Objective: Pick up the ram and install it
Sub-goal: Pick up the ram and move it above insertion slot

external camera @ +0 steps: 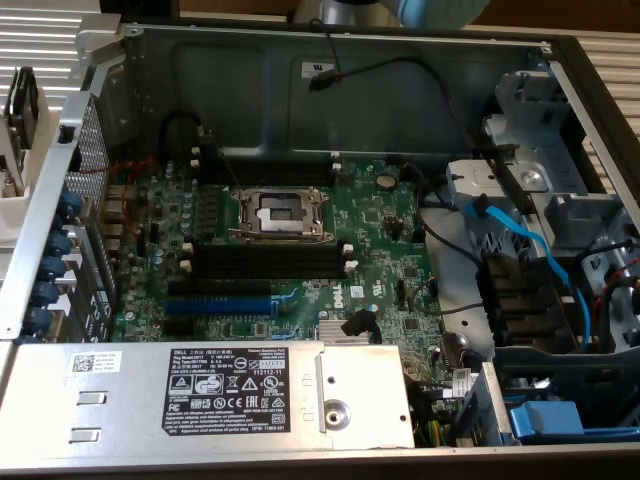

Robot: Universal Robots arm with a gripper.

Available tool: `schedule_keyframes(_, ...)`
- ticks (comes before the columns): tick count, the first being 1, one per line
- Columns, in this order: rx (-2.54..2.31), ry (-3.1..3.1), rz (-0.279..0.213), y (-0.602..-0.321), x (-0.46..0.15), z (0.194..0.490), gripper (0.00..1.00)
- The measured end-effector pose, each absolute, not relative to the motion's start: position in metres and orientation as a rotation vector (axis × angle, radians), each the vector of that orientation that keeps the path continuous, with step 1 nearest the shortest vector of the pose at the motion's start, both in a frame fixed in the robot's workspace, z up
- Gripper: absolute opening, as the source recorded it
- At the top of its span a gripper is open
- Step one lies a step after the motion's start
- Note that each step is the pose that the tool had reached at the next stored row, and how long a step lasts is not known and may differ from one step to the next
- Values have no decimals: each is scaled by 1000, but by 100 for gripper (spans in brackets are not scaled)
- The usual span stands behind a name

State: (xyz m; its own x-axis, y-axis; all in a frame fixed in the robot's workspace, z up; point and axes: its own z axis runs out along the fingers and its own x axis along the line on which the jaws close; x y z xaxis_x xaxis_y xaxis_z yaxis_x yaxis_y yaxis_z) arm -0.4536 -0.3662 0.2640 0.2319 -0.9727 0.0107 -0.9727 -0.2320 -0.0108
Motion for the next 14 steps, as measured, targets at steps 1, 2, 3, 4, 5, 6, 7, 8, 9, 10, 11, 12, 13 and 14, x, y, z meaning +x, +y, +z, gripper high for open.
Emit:
schedule_keyframes(1,-2464,1945,-24,-366,-452,262,10)
schedule_keyframes(2,-2465,1944,-24,-366,-451,260,10)
schedule_keyframes(3,-2465,1944,-24,-366,-451,259,10)
schedule_keyframes(4,-2465,1944,-24,-366,-451,257,10)
schedule_keyframes(5,-2466,1943,-24,-366,-451,255,10)
schedule_keyframes(6,-2467,1942,-24,-366,-451,253,10)
schedule_keyframes(7,-2468,1940,-24,-366,-451,251,10)
schedule_keyframes(8,-2469,1939,-24,-365,-451,249,10)
schedule_keyframes(9,-2469,1939,-24,-364,-451,248,10)
schedule_keyframes(10,-2469,1939,-24,-362,-451,246,10)
schedule_keyframes(11,-2469,1939,-24,-361,-452,244,10)
schedule_keyframes(12,-2469,1939,-23,-361,-453,242,10)
schedule_keyframes(13,-2469,1939,-23,-361,-454,240,10)
schedule_keyframes(14,-2469,1939,-24,-361,-455,239,10)
